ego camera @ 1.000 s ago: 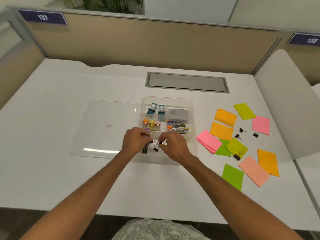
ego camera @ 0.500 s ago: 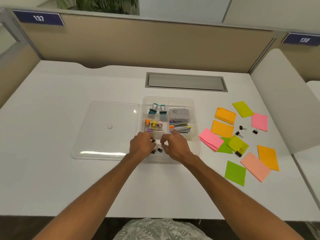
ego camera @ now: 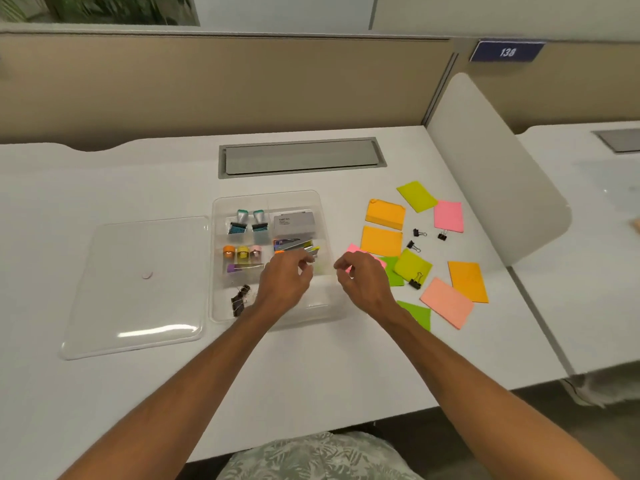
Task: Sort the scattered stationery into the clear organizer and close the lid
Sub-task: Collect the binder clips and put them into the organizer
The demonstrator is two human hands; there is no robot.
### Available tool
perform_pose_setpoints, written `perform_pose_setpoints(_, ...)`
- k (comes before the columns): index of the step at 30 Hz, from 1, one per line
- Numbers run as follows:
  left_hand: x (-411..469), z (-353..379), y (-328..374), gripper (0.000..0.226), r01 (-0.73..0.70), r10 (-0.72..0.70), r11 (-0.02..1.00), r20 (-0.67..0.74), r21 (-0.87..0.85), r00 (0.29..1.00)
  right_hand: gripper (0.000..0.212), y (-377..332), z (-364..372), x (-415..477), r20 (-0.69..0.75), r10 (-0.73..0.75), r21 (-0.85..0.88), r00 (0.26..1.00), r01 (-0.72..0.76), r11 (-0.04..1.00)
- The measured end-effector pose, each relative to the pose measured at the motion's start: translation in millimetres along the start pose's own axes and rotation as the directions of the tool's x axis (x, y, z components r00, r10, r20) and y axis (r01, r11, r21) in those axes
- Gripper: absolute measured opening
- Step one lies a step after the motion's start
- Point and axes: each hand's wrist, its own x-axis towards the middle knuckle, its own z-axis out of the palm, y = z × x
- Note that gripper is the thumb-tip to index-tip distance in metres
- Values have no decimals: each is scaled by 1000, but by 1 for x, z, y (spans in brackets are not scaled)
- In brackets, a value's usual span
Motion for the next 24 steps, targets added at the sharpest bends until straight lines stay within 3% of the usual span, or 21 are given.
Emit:
perform_pose_setpoints(12, 18, 123, 109, 26, -86, 108, 993, 297, -85, 949, 16, 136, -85, -9, -48, 247, -39, 968, -249, 968)
perform_pose_setpoints(18, 21, 182, 148, 41, -115, 61, 981, 315, 155, 947, 14, 185, -113, 3, -41, 228, -36, 973, -230, 973)
perform_pose_setpoints(24, 25, 209, 167, 20, -126, 29, 913, 248, 387, 968, 13, 210, -125, 21, 1, 207, -38, 978, -207, 978)
